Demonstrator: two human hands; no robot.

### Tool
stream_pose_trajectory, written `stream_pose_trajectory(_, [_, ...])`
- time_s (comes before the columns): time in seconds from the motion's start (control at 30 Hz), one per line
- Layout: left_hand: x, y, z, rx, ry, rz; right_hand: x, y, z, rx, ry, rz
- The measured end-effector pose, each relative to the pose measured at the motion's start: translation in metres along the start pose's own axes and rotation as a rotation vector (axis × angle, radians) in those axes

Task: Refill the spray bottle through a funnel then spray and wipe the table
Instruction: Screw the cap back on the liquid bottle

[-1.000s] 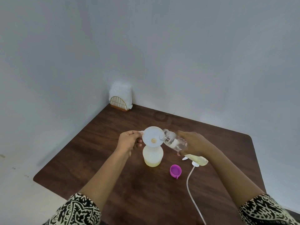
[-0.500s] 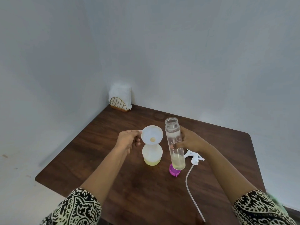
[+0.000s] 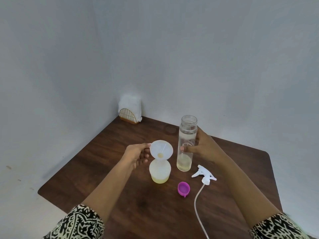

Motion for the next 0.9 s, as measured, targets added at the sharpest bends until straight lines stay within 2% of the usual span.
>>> stream_pose_trajectory(0.9, [0.001,-0.011,-0.001,-0.091,-0.012,-0.07,0.021,0.016,-0.014,0.043,-0.068,-0.056])
Point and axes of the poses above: each hand's wrist, its own y-axis towards the middle knuckle, its own z-axis out of the palm, x = y × z, the point moved 2 cm from there along y, towards the middle knuckle, and after that the axes turned 12 degrees about y, right-handed, at the moved point
